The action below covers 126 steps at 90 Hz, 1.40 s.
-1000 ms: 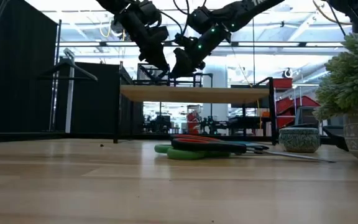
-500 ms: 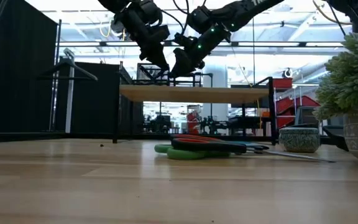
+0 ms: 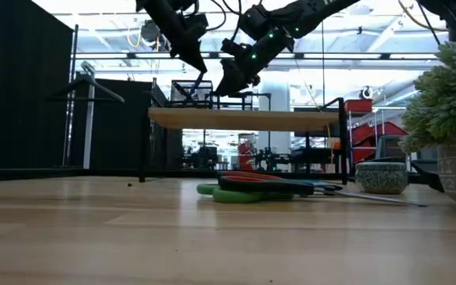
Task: Pick and place office supplies into organizer
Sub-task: Remove the dark blue pen from the desk organizer on the shelf
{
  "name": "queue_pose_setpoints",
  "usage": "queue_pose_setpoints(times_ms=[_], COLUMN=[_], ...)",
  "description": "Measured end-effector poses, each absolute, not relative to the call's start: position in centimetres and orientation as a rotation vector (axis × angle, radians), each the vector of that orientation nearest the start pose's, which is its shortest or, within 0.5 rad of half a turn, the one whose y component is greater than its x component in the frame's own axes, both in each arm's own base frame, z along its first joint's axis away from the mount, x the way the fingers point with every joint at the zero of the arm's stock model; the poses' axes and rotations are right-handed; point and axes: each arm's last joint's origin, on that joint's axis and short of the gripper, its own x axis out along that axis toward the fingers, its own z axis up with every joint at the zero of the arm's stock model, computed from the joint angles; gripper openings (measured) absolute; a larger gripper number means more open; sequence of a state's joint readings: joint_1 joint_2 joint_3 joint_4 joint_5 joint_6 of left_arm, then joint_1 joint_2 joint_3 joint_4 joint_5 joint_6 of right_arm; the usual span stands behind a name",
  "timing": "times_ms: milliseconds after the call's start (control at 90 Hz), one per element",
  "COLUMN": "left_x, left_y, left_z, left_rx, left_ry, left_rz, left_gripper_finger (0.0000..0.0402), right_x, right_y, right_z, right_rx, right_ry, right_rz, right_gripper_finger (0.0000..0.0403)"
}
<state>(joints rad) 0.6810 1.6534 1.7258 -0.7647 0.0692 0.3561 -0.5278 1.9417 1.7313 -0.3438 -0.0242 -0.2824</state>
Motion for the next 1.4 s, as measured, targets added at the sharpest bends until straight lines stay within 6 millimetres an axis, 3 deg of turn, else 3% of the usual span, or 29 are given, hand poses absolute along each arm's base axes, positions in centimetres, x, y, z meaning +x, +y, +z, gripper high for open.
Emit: queue_pose_setpoints(times_ms=[300,489,689,922,1222,1400], left_x=[26.7,26.2,25.3,24.0,24.2,24.2], left_y=[21.3,20.5,19.0,17.6,16.5,16.5], left_z=[42.4,45.1,46.9,48.5,48.9,48.9], left_rx=[0.166,0.191,0.177,0.200,0.196,0.195], left_ry=[0.681,0.587,0.476,0.410,0.370,0.372], left_rz=[0.475,0.448,0.282,0.259,0.199,0.198], left_gripper_finger=[0.0004,0.0004,0.0004,0.0004,0.0004,0.0004], right_x=[37.3,37.3,37.9,38.5,39.5,39.6], right_y=[-21.7,-21.4,-20.9,-19.9,-18.1,-18.0], right_z=[34.2,36.1,37.2,37.6,38.7,38.4], right_rx=[-0.136,-0.173,-0.161,-0.151,-0.208,-0.225], right_ry=[0.518,0.390,0.249,0.191,0.087,0.114], right_rz=[-0.430,-0.441,-0.339,-0.256,-0.219,-0.223], right_gripper_finger=[0.0169,0.0179,0.0220,0.0238,0.0185,0.0119])
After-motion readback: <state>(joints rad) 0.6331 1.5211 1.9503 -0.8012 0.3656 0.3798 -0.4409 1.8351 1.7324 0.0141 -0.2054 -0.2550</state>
